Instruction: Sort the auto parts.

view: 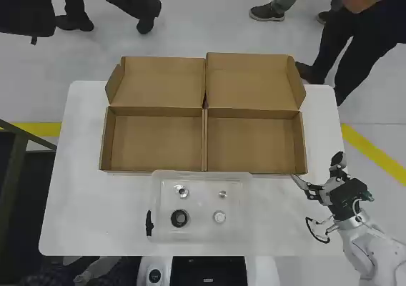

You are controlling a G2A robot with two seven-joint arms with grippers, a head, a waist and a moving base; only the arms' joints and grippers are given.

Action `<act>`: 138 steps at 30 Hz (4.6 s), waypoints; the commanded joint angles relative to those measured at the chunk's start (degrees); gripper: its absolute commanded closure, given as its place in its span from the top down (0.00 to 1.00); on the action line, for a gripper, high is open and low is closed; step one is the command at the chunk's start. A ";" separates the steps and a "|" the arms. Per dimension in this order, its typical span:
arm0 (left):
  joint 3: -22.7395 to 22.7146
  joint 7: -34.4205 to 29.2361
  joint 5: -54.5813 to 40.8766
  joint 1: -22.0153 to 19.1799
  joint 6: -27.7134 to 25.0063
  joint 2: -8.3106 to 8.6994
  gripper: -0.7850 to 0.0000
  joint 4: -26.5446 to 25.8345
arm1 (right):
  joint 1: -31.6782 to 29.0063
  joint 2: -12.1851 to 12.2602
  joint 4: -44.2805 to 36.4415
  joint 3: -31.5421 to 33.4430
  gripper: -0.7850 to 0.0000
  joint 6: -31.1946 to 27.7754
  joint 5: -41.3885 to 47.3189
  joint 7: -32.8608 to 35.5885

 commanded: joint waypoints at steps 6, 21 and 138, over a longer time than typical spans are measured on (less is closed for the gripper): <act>0.00 0.00 0.00 0.00 0.00 0.00 1.00 0.00 | 0.00 0.00 0.00 0.00 1.00 0.00 0.00 0.00; 0.00 0.00 0.00 0.00 0.00 0.00 1.00 0.00 | 1.87 0.45 -2.94 -1.74 1.00 -3.93 -3.27 4.91; 0.00 0.00 0.00 0.00 0.00 0.00 1.00 0.00 | 19.56 7.26 -3.51 -32.21 0.47 -29.98 -6.72 34.33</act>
